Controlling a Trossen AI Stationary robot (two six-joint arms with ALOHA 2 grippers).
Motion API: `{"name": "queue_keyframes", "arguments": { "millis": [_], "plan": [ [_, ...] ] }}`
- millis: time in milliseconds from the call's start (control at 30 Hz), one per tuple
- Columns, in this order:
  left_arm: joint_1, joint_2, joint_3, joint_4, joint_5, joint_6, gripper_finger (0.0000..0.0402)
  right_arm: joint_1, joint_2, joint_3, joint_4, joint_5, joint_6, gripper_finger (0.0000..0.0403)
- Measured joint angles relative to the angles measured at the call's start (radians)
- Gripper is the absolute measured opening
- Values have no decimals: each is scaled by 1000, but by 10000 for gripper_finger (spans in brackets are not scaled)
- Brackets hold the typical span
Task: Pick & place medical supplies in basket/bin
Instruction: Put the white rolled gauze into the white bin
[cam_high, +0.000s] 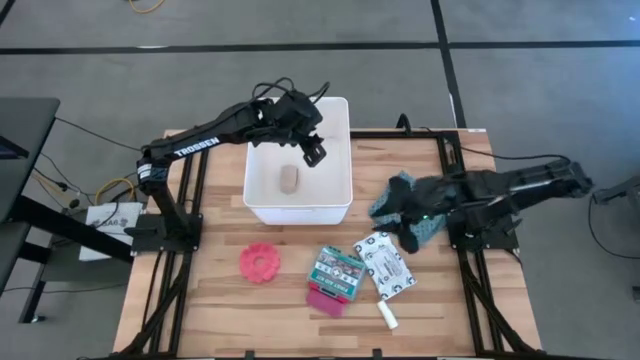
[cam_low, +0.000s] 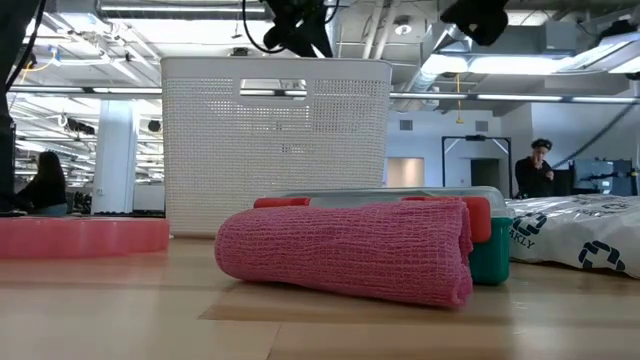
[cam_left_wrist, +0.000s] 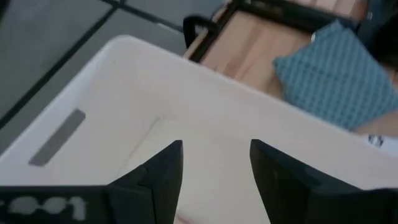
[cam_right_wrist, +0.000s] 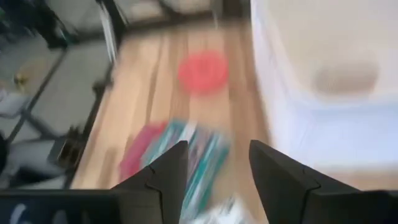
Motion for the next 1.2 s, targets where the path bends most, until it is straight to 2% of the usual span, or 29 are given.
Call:
{"name": "queue_keyframes", "arguments": {
  "millis": [67, 167, 367, 500, 633, 833, 933, 1100, 1200],
  "plan": [
    [-8, 0, 0, -31, -12, 13, 176, 35, 91, 82, -153, -44, 112, 169],
    [-22, 0, 0, -67, -60, 20, 176, 109, 221, 174, -250, -108, 260, 167],
    [-65, 0, 0, -45, -153, -29, 176, 291, 458, 293, -258, -177, 576, 157],
    [-102, 0, 1, -32, -154, -42, 176, 392, 607, 342, -260, -310, 720, 153],
    [-145, 0, 1, -43, -156, -68, 176, 422, 744, 369, -280, -442, 792, 157],
    [-213, 0, 1, -37, -155, -87, 176, 413, 873, 404, -344, -428, 866, 163],
    [-240, 1, 1, -37, -157, -87, 176, 420, 894, 407, -342, -377, 1007, 165],
    [-284, 1, 1, -40, -197, -81, 176, 426, 897, 399, -408, -254, 1092, 164],
    [-303, 1, 1, -43, -216, -60, 176, 431, 897, 390, -448, -239, 1116, 164]
  ]
}}
